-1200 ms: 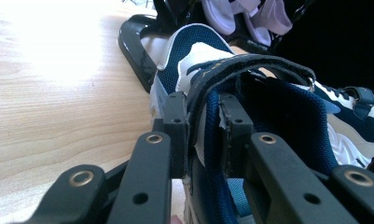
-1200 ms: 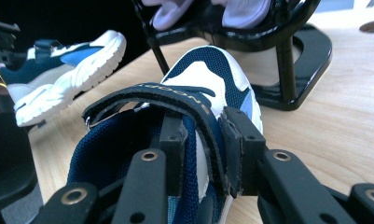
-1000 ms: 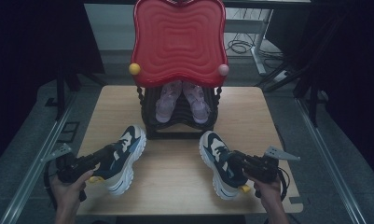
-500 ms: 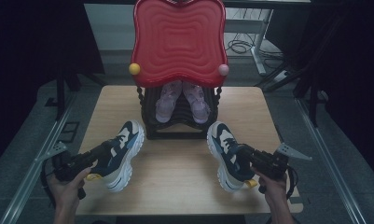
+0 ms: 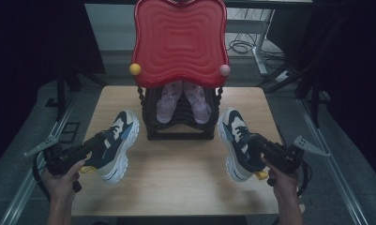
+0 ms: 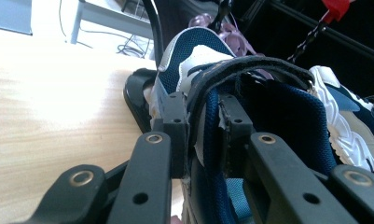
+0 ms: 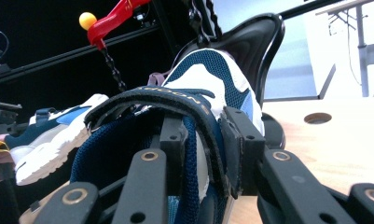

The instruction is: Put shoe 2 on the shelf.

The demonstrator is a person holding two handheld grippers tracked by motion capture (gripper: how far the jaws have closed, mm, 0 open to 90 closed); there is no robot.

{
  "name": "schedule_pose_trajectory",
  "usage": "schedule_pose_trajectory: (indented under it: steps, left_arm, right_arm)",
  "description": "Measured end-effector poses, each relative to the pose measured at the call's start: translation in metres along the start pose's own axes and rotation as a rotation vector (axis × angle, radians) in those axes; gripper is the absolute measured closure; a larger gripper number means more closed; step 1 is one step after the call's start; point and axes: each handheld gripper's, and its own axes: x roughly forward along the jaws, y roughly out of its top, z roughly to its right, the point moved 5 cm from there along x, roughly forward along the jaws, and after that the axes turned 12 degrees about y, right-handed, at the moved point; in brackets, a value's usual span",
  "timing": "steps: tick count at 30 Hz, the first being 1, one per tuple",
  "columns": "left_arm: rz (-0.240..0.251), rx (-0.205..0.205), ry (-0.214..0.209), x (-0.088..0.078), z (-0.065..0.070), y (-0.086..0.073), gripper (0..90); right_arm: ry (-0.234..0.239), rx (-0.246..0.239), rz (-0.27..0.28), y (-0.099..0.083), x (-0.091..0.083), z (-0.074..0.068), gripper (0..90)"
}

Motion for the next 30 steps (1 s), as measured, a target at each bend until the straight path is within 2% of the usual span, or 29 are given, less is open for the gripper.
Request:
schedule_pose_trajectory:
  steps: [3, 12, 20, 27, 30]
  left_arm:
    - [0.006, 0.007, 0.007, 0.0, 0.0, 0.006, 76.3]
    - [0.032, -0.01, 0.01, -0.001, -0.003, 0.018, 76.2]
    - [0.049, -0.022, 0.017, 0.0, -0.005, 0.03, 76.2]
    - [0.074, -0.033, 0.022, 0.001, -0.006, 0.045, 76.2]
    - [0.08, -0.025, 0.033, 0.002, -0.006, 0.051, 76.2]
  right_arm:
    - [-0.007, 0.0, 0.01, 0.005, 0.001, 0.001, 70.8]
    - [-0.015, 0.005, 0.047, 0.016, 0.005, 0.008, 70.8]
    - [-0.025, -0.002, 0.068, 0.035, 0.01, 0.01, 70.8]
    - [-0.029, -0.016, 0.107, 0.054, 0.013, 0.015, 70.8]
    - [-0.031, -0.02, 0.125, 0.061, 0.014, 0.015, 70.8]
